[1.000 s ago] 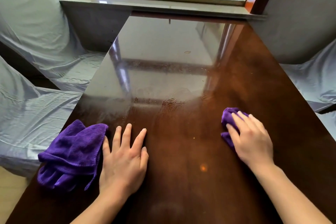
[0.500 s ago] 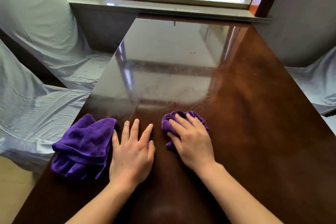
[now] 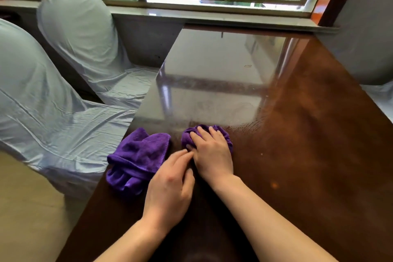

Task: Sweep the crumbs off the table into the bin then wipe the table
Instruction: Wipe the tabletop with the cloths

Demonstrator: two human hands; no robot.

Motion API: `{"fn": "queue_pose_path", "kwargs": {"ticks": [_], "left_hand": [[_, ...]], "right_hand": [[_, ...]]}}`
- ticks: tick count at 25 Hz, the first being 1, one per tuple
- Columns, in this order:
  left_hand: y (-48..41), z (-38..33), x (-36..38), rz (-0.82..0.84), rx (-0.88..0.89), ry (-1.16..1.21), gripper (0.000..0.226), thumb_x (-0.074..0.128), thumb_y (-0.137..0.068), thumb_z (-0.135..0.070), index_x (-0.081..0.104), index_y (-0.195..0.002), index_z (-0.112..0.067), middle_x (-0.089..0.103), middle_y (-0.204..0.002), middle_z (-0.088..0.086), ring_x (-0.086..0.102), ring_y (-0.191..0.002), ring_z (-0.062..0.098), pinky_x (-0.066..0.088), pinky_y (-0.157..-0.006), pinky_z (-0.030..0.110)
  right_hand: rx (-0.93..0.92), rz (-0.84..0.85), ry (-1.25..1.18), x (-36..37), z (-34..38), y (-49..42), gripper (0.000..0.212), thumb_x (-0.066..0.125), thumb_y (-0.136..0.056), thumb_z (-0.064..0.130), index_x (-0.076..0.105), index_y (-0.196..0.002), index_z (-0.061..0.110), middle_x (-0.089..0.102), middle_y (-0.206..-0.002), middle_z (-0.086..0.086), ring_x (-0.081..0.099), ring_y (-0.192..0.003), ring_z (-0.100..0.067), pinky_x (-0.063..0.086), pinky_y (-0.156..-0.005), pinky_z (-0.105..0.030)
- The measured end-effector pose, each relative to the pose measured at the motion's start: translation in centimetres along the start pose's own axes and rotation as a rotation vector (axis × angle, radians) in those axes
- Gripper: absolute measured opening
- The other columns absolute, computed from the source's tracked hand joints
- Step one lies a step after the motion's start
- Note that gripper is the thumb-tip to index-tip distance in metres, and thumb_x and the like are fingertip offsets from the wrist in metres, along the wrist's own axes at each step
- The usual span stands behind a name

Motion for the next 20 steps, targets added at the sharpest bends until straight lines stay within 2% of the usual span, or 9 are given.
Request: {"fn": "queue_pose_path", "kwargs": {"ticks": [3, 6, 8, 10, 12, 16, 18, 20], "left_hand": [[2.7, 1.5, -1.3, 0.031, 0.036, -0.058, 0.042, 0.055, -0.086, -0.022, 0.061, -0.128, -0.021, 0.06, -0.134, -0.004, 0.053, -0.125, 0.007, 0.038, -0.106, 0.02], [3.3, 2.9, -2.1, 0.006, 0.085, -0.177, 0.041, 0.056, -0.083, -0.021, 0.065, -0.124, -0.016, 0.063, -0.131, 0.003, 0.057, -0.124, 0.018, 0.038, -0.104, 0.028], [3.2, 3.5, -2.0, 0.013, 0.104, -0.273, 0.045, 0.05, -0.084, -0.026, 0.063, -0.126, -0.016, 0.06, -0.134, 0.005, 0.052, -0.13, 0.022, 0.039, -0.103, 0.036], [3.0, 4.4, -1.8, 0.039, 0.017, -0.368, 0.052, 0.044, -0.086, -0.036, 0.054, -0.135, -0.02, 0.051, -0.145, 0.005, 0.041, -0.138, 0.024, 0.038, -0.106, 0.043], [2.9, 5.1, -1.4, 0.075, -0.091, -0.444, 0.06, 0.038, -0.087, -0.045, 0.043, -0.143, -0.024, 0.038, -0.154, 0.005, 0.029, -0.144, 0.026, 0.032, -0.111, 0.048], [2.4, 5.5, -0.8, 0.135, -0.164, -0.52, 0.068, 0.032, -0.086, -0.05, 0.035, -0.147, -0.022, 0.031, -0.158, 0.008, 0.019, -0.148, 0.028, 0.017, -0.119, 0.051], [2.3, 5.7, -0.6, 0.168, -0.177, -0.54, 0.067, 0.031, -0.086, -0.05, 0.037, -0.146, -0.022, 0.031, -0.158, 0.009, 0.017, -0.148, 0.028, 0.014, -0.121, 0.05], [2.5, 5.2, -1.1, 0.131, -0.146, -0.523, 0.059, 0.037, -0.087, -0.045, 0.048, -0.139, -0.02, 0.04, -0.152, 0.011, 0.026, -0.145, 0.03, 0.02, -0.119, 0.051]], "right_hand": [[0.006, -0.031, 0.011, 1.3, 2.4, -3.4, 0.038, 0.045, -0.099, 0.039, 0.058, -0.129, 0.019, 0.049, -0.15, -0.008, 0.038, -0.14, -0.035, 0.018, -0.12, -0.045], [0.029, -0.069, 0.014, 1.6, 3.6, -6.1, 0.034, 0.044, -0.1, 0.036, 0.061, -0.124, 0.019, 0.054, -0.144, -0.008, 0.041, -0.136, -0.034, 0.019, -0.12, -0.045], [0.026, -0.094, 0.018, 1.7, 4.0, -6.5, 0.033, 0.046, -0.099, 0.036, 0.062, -0.122, 0.019, 0.056, -0.142, -0.008, 0.043, -0.135, -0.034, 0.02, -0.119, -0.045], [0.005, -0.094, -0.019, 1.7, 4.1, -5.9, 0.034, 0.049, -0.097, 0.035, 0.062, -0.125, 0.019, 0.054, -0.145, -0.009, 0.043, -0.137, -0.035, 0.022, -0.119, -0.045], [-0.012, -0.089, -0.053, 1.3, 4.0, -4.6, 0.037, 0.054, -0.094, 0.033, 0.063, -0.128, 0.02, 0.052, -0.147, -0.009, 0.045, -0.136, -0.036, 0.025, -0.118, -0.045], [-0.098, -0.15, -0.066, 0.5, 5.1, -0.4, 0.035, 0.066, -0.086, 0.029, 0.07, -0.119, 0.017, 0.065, -0.133, -0.011, 0.06, -0.121, -0.039, 0.044, -0.107, -0.049], [-0.14, -0.121, -0.037, 0.4, 5.2, 0.8, 0.037, 0.067, -0.087, 0.03, 0.069, -0.122, 0.017, 0.064, -0.134, -0.011, 0.059, -0.123, -0.038, 0.044, -0.108, -0.048], [-0.119, 0.013, -0.043, -0.3, 4.8, 0.3, 0.041, 0.064, -0.089, 0.037, 0.065, -0.127, 0.022, 0.057, -0.142, -0.008, 0.051, -0.129, -0.035, 0.035, -0.114, -0.043]]}}
Point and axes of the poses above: each hand's wrist, its own y-axis away from the middle knuckle, its own x-axis out of the palm, z = x × y, the point moved 7 cm from there along -y, towards the middle knuckle
